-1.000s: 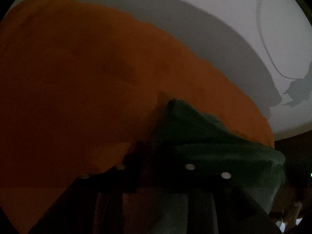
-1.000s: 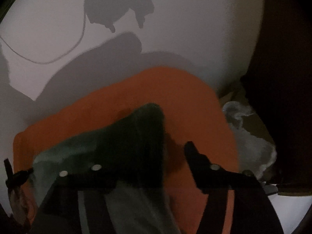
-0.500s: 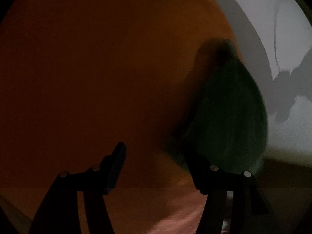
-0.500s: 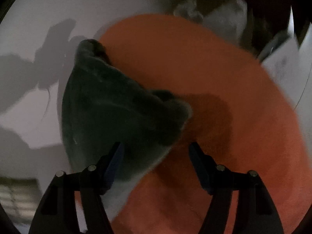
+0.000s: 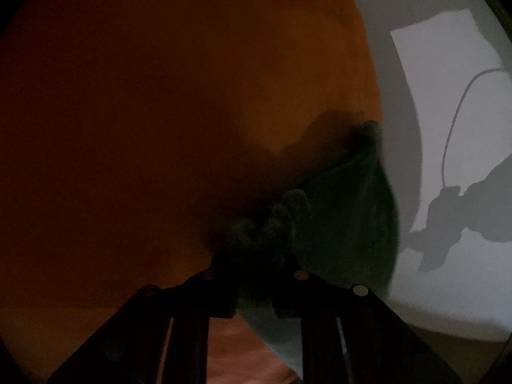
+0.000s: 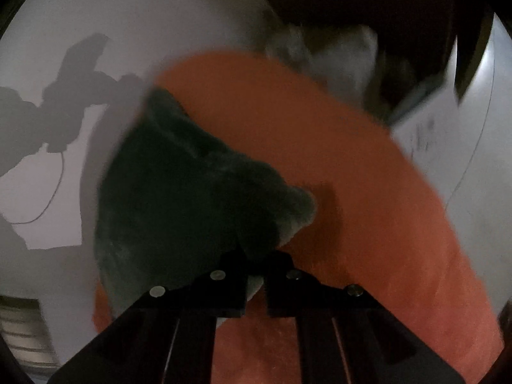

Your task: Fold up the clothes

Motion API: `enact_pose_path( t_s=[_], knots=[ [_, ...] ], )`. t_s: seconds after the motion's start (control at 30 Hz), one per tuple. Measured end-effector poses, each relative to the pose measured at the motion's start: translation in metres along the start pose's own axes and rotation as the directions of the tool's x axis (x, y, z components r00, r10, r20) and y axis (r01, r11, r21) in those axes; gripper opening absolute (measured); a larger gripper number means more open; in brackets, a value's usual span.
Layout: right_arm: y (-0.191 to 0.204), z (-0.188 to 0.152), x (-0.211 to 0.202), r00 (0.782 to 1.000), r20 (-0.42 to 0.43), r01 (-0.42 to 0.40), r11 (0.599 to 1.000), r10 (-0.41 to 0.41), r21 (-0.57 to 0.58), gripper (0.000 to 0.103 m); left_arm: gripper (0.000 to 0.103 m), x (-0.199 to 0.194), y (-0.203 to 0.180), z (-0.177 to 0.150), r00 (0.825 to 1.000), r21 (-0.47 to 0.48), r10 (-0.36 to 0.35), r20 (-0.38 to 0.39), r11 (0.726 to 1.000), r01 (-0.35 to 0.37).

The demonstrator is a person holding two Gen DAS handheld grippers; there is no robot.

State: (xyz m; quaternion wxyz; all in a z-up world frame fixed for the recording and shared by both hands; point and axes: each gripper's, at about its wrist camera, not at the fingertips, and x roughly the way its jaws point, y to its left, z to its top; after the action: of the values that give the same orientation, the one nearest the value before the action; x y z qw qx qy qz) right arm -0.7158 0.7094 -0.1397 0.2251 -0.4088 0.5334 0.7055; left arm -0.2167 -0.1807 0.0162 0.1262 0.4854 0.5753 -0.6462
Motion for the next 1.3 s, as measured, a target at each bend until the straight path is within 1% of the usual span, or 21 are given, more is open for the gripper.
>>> enact_pose_path(
  t_s=[0.03,0.1,0.17,0.27,0.33,0.37,0.4,0.43,0.57,0.6,0.67,0.77,0.8,0.83,0.87,0.97,1.07,1.17,1.23,1.27,1.3],
  knots=[
    [-0.004,0.001,0.005,1.0,-0.026,-0.012,1.0,0.013,0.01,0.007,0.016,0.004,0.004,0.001,1.0,0.007,0.003,-0.021,1.0,-0.003],
    [-0.006,0.005,0.007,0.997,-0.065,-0.044,0.999,0.043,-0.014,0.011,0.026,0.011,0.007,0.003,0.997,0.028,0.034,-0.065,0.999,-0.032],
    [-0.001,0.007,-0.002,0.996,-0.092,-0.015,0.997,0.008,-0.07,0.019,0.037,0.019,0.0,0.007,0.989,0.066,0.081,-0.122,0.995,-0.073],
    [0.013,0.011,-0.033,0.995,-0.041,0.082,0.976,-0.092,-0.202,0.025,0.039,-0.022,-0.02,0.014,0.988,0.206,0.143,-0.054,0.97,-0.13],
    [0.033,0.022,-0.058,0.983,0.071,0.185,0.934,-0.171,-0.306,0.052,0.047,-0.056,-0.043,0.026,0.979,0.305,0.191,0.07,0.931,-0.203],
    [0.046,0.029,-0.068,0.976,0.14,0.208,0.915,-0.169,-0.347,0.072,0.057,-0.067,-0.054,0.033,0.977,0.329,0.18,0.117,0.921,-0.209],
    [0.059,0.037,-0.076,0.97,0.192,0.212,0.897,-0.147,-0.387,0.081,0.063,-0.075,-0.069,0.043,0.976,0.358,0.149,0.158,0.913,-0.198],
    [0.073,0.046,-0.073,0.976,0.193,0.173,0.887,-0.097,-0.429,0.081,0.071,-0.076,-0.084,0.054,0.978,0.388,0.118,0.172,0.904,-0.177],
    [0.136,0.079,-0.021,0.998,0.065,0.029,0.824,0.01,-0.566,0.081,0.073,-0.024,-0.162,0.089,0.991,0.506,0.064,0.113,0.855,-0.113],
    [0.151,0.085,-0.003,0.999,0.05,0.022,0.808,0.009,-0.589,0.081,0.073,-0.006,-0.181,0.094,0.994,0.535,0.06,0.09,0.839,-0.099],
    [0.175,0.1,0.033,0.997,0.059,0.078,0.788,-0.052,-0.611,0.081,0.073,0.035,-0.211,0.099,0.994,0.591,0.089,0.06,0.8,-0.107],
    [0.192,0.126,0.072,0.993,0.059,0.121,0.8,-0.106,-0.587,0.078,0.072,0.093,-0.246,0.1,0.973,0.653,0.209,0.097,0.724,-0.221],
    [0.194,0.133,0.081,0.993,0.041,0.111,0.812,-0.108,-0.573,0.046,0.067,0.088,-0.245,0.092,0.969,0.669,0.219,0.114,0.704,-0.238],
    [0.194,0.141,0.09,0.995,-0.016,0.073,0.832,-0.098,-0.549,0.013,0.039,0.09,-0.247,0.085,0.968,0.689,0.216,0.131,0.682,-0.245],
    [0.196,0.147,0.096,0.994,-0.058,0.051,0.846,-0.096,-0.53,0.001,0.006,0.093,-0.249,0.08,0.966,0.703,0.216,0.138,0.666,-0.25],
    [0.202,0.15,0.08,0.998,-0.023,0.037,0.832,-0.059,-0.554,0.001,0.006,0.082,-0.262,0.08,0.968,0.7,0.159,0.193,0.67,-0.25],
    [0.208,0.153,0.064,1.0,0.011,0.023,0.816,-0.021,-0.578,0.001,0.006,0.057,-0.274,0.09,0.969,0.686,0.078,0.236,0.693,-0.222],
    [0.217,0.15,0.062,1.0,-0.011,0.01,0.777,-0.021,-0.63,0.003,0.007,0.062,-0.291,0.105,0.968,0.668,0.084,0.238,0.709,-0.226],
    [0.223,0.145,0.074,0.993,-0.078,0.015,0.748,-0.09,-0.664,0.01,0.007,0.068,-0.3,0.114,0.967,0.687,0.122,0.223,0.684,-0.245],
    [0.225,0.143,0.08,0.987,-0.11,0.012,0.739,-0.116,-0.674,0.023,0.011,0.076,-0.309,0.119,0.966,0.701,0.139,0.217,0.667,-0.253],
    [0.227,0.143,0.083,0.983,-0.138,0.0,0.742,-0.125,-0.671,0.049,0.011,0.09,-0.32,0.124,0.966,0.714,0.157,0.206,0.651,-0.258]
  ],
)
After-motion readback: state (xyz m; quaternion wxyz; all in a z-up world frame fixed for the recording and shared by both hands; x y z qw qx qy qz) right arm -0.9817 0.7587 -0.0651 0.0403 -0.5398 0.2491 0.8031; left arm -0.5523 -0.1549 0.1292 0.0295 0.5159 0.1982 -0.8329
